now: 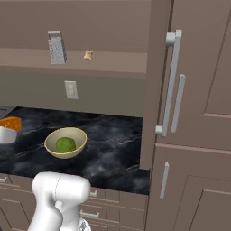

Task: Pick the cheese from the fridge and the cheese grater from the cabinet and place them next to the salad bowl.

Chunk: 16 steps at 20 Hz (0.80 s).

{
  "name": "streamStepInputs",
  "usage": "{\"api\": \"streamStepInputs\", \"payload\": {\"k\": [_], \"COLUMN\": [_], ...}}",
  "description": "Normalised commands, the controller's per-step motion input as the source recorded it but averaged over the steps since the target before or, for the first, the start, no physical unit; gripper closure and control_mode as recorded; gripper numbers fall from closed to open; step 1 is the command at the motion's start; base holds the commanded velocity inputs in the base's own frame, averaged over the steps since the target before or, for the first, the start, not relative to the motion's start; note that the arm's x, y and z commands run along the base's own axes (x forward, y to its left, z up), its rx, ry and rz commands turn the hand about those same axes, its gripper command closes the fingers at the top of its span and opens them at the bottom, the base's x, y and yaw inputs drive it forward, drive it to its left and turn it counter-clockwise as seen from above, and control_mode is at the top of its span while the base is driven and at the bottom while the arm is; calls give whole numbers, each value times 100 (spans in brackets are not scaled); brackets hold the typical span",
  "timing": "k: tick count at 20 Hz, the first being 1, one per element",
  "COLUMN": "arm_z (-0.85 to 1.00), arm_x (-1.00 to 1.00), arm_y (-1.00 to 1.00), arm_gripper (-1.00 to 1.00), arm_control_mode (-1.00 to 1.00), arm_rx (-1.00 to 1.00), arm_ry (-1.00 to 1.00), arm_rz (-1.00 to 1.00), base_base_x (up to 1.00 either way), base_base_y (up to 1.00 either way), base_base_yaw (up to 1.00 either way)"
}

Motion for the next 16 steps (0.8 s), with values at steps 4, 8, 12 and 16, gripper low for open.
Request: {"api": "streamStepInputs", "payload": {"k": [4, 8, 12, 16], "arm_z": [-61, -52, -33, -34], "arm_x": [0, 0, -20, -9], "arm_y": [27, 29, 32, 32], "arm_gripper": [100, 100, 100, 100], "arm_control_mode": [-100, -100, -100, -100], "arm_rx": [1, 10, 3, 1], "arm_ry": [0, -1, -7, -6], "arm_rz": [2, 0, 0, -1], "base_base_x": [0, 0, 0, 0], "base_base_y": [0, 0, 0, 0], "base_base_yaw": [0, 0, 0, 0]}}
